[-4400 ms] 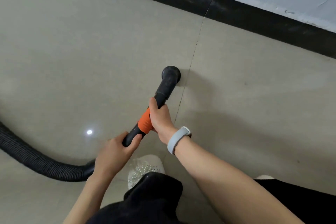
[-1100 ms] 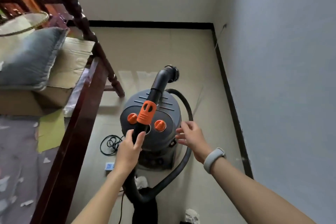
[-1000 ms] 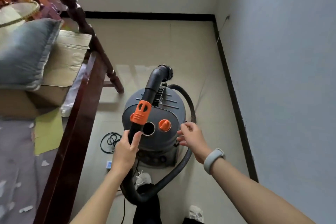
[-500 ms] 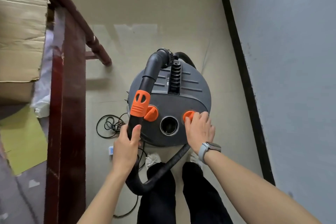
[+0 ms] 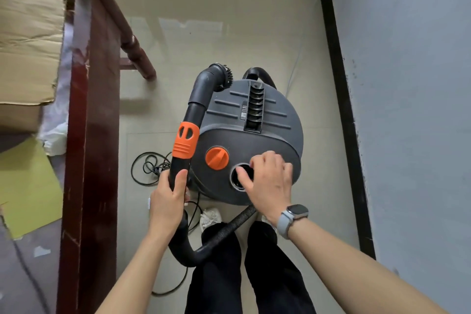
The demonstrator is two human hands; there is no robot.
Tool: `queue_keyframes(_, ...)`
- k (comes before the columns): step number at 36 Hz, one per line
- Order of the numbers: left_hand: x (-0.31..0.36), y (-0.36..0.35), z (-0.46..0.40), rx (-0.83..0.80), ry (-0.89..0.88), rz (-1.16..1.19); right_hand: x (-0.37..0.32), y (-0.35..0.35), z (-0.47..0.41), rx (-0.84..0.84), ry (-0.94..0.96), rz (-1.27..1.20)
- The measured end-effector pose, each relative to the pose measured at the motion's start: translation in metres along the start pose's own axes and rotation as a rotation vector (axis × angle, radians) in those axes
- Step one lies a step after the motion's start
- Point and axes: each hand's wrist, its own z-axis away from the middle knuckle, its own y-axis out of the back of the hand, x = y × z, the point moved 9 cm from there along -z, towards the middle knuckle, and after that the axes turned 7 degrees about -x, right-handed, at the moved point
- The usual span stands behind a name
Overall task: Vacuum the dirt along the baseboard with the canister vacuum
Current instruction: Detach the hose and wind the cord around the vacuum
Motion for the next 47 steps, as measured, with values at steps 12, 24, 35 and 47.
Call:
queue_keyframes(12, -0.008, 0.021, -0.003, 0.018, 0.037, 0.007, -0.064, -0.034, -0.020, -0.084, -0.104, 0.075)
queue_keyframes(24, -0.008, 0.020, -0.005, -0.064, 0.035, 0.055, -0.068, -0.017, 0.003, -0.026, 0.243, -0.122)
queue_keyframes(35, 0.056, 0.066, -0.014, -0.142, -0.091, 0.021, -0.137, 0.074, -0.066, 0.090, 0.832, 0.025)
queue_keyframes(47, 0.132, 0.089, 0.014, -0.225, -0.253, 0.084, -0.162, 0.175, -0.101, 0.233, 0.882, 0.163)
